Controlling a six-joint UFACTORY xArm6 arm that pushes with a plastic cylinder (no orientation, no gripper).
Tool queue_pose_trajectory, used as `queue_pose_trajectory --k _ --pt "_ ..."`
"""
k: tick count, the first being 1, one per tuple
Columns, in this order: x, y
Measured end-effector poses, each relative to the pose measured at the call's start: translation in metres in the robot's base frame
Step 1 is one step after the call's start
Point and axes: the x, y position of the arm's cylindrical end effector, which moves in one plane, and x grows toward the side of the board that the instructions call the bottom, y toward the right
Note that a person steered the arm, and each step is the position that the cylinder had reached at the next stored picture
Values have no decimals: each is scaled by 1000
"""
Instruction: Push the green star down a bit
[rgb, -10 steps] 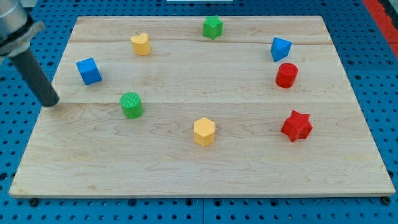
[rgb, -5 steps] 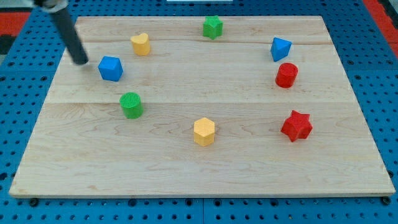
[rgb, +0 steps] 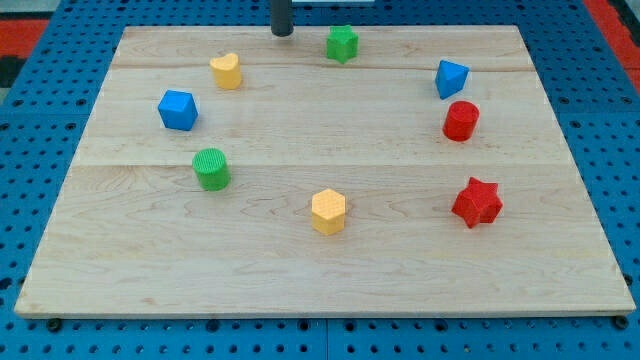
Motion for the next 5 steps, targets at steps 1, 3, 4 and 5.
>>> queue_pose_trajectory --k 1,3,4,5 --pt "-5 0" --pt "-2 47" --pt "-2 82" --pt "16 86"
